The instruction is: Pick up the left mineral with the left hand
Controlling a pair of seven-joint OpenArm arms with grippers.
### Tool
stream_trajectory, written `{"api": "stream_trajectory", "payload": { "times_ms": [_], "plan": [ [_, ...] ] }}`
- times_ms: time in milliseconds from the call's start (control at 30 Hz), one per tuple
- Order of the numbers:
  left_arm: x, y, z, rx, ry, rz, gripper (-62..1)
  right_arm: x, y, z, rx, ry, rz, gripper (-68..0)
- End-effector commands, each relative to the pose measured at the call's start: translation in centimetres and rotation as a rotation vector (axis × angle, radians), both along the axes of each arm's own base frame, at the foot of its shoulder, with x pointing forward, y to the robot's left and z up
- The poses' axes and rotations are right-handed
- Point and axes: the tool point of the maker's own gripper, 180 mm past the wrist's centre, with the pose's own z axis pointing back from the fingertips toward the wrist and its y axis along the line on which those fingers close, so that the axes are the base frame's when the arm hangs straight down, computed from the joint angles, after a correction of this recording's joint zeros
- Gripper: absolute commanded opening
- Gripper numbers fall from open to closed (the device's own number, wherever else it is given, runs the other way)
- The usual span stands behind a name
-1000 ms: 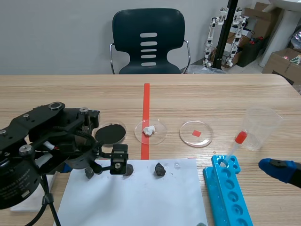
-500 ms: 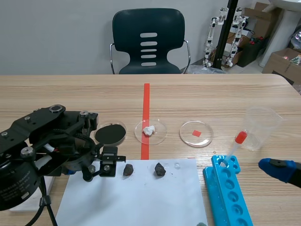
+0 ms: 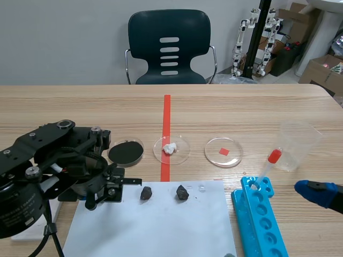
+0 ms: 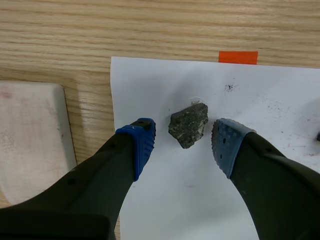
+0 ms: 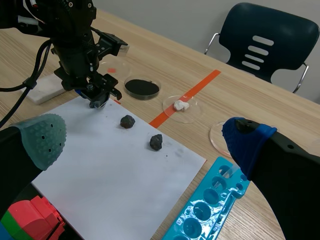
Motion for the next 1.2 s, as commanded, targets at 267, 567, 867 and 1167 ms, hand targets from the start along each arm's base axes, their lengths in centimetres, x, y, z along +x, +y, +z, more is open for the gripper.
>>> {"api": "stream_trajectory", "payload": {
  "times_ms": [267, 567, 867, 1167],
  "plan": [
    [0.4, -1.2, -0.2, -0.022, 0.0, 0.011, -38.9, 0.3, 0.0, 0.8, 0.019, -0.028, 0.0, 0.4],
    [0.6, -1.4, -0.1, -0.027, -0.01, 0.01, -47.8, 0.3, 0.0, 0.8, 0.019, -0.028, 0.0, 0.4],
    [1.1, -1.5, 0.2, -0.029, -0.038, 0.008, -50.9, 0.3, 0.0, 0.8, 0.019, -0.028, 0.0, 0.4],
    [3.2, -2.7, 3.3, -0.068, -0.205, -0.028, -50.9, 0.3, 0.0, 0.8, 0.019, -0.028, 0.0, 0.4]
  ]
}}
